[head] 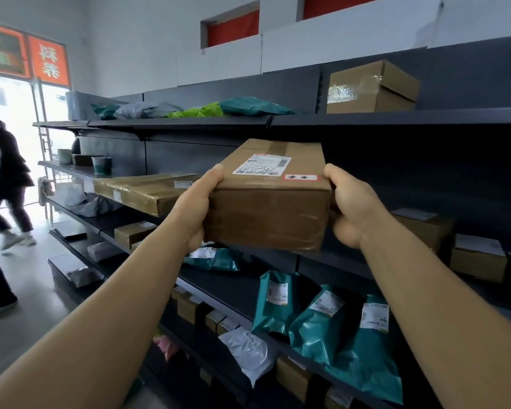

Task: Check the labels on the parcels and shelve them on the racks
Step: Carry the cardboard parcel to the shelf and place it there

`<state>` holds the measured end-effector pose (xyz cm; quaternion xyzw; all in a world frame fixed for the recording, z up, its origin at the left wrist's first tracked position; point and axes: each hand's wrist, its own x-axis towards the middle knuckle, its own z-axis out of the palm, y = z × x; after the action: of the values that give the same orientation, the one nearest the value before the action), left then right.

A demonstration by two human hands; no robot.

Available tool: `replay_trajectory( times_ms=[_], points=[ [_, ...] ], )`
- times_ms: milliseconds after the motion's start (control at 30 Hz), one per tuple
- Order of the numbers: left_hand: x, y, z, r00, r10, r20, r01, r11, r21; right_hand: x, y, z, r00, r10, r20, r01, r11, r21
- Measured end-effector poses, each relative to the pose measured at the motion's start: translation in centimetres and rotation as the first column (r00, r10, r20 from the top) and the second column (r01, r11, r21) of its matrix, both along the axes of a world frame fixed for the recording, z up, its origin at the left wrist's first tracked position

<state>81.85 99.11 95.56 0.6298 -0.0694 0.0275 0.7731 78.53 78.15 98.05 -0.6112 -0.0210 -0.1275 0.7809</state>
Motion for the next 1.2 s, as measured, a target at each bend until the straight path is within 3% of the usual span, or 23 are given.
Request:
replay_trajectory(
  times_ms=[200, 433, 767, 1200],
  points=[
    [7.2, -0.4, 0.8, 0.996, -0.004, -0.089, 0.005, 1.0, 0.004, 4.2, -0.2, -0.2, 1.0, -0.02, 0.016, 0.021, 0.996, -0.082],
    [18.1, -1.5, -0.4, 0.973, -0.13, -0.189, 0.128, 0.991, -0.024, 11.0, 0.7, -2.0, 0.992, -0.124, 0.037, 0.127, 0.989, -0.078],
    [28.7, -2.7, -3.9, 0.956, -0.232, -0.181, 0.233, 0.972, -0.018, 19.0, 1.1, -5.7, 0.932, -0.349, -0.097, 0.337, 0.933, -0.124],
    [34.8, -5.1, -6.4, 0.954, -0.283, -0.1, 0.29, 0.955, 0.058, 24.7, -0.8, -8.0, 0.847, -0.52, -0.112, 0.467, 0.827, -0.312]
  ],
)
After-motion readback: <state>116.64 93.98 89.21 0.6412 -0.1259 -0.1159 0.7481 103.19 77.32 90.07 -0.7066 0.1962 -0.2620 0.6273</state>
